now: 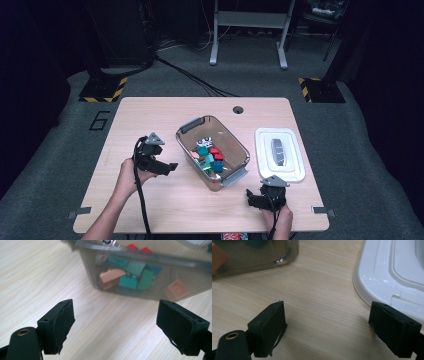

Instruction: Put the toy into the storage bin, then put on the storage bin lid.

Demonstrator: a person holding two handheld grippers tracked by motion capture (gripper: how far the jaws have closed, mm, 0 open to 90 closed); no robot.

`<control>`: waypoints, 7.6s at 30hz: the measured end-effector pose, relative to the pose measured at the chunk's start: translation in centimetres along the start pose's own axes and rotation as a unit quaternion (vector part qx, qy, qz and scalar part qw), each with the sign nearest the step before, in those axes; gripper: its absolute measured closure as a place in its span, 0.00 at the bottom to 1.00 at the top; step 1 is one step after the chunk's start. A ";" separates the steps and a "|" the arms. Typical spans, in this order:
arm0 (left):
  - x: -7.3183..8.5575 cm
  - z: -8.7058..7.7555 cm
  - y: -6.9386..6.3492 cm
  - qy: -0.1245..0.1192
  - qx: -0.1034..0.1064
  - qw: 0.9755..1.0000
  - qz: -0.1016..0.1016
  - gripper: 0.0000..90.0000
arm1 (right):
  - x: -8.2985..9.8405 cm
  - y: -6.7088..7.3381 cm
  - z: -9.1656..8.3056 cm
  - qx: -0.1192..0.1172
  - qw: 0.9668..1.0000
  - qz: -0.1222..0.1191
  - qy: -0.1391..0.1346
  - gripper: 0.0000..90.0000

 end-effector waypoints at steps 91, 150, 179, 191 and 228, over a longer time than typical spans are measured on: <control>10.4 4.6 4.6 -0.040 -0.076 0.996 -0.032 0.03 | -12.5 -10.5 4.1 0.059 0.996 0.020 0.058 0.75; 10.4 4.6 4.6 -0.042 -0.078 0.996 -0.030 0.05 | -23.4 -0.1 -2.2 -0.038 0.998 -0.032 0.023 0.74; 10.4 4.6 4.6 -0.042 -0.077 0.996 -0.030 0.05 | -23.2 8.3 2.9 -0.126 0.986 -0.089 0.067 0.74; 10.4 4.6 4.6 -0.043 -0.077 0.996 -0.029 0.05 | -22.4 9.3 3.6 -0.134 0.984 -0.094 0.073 0.74; 10.4 4.6 4.5 -0.044 -0.076 0.996 -0.031 0.06 | -22.0 6.8 0.8 -0.122 0.989 -0.071 0.032 0.14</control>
Point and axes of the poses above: each handheld gripper's, and its own axes: z roughly forward along the jaws, x roughly out of its underside, y roughly to its left, the point moved 1 cm from there along z, roughly forward along the jaws, and after that the axes turned 8 degrees about -y, right-handed, at the moved point
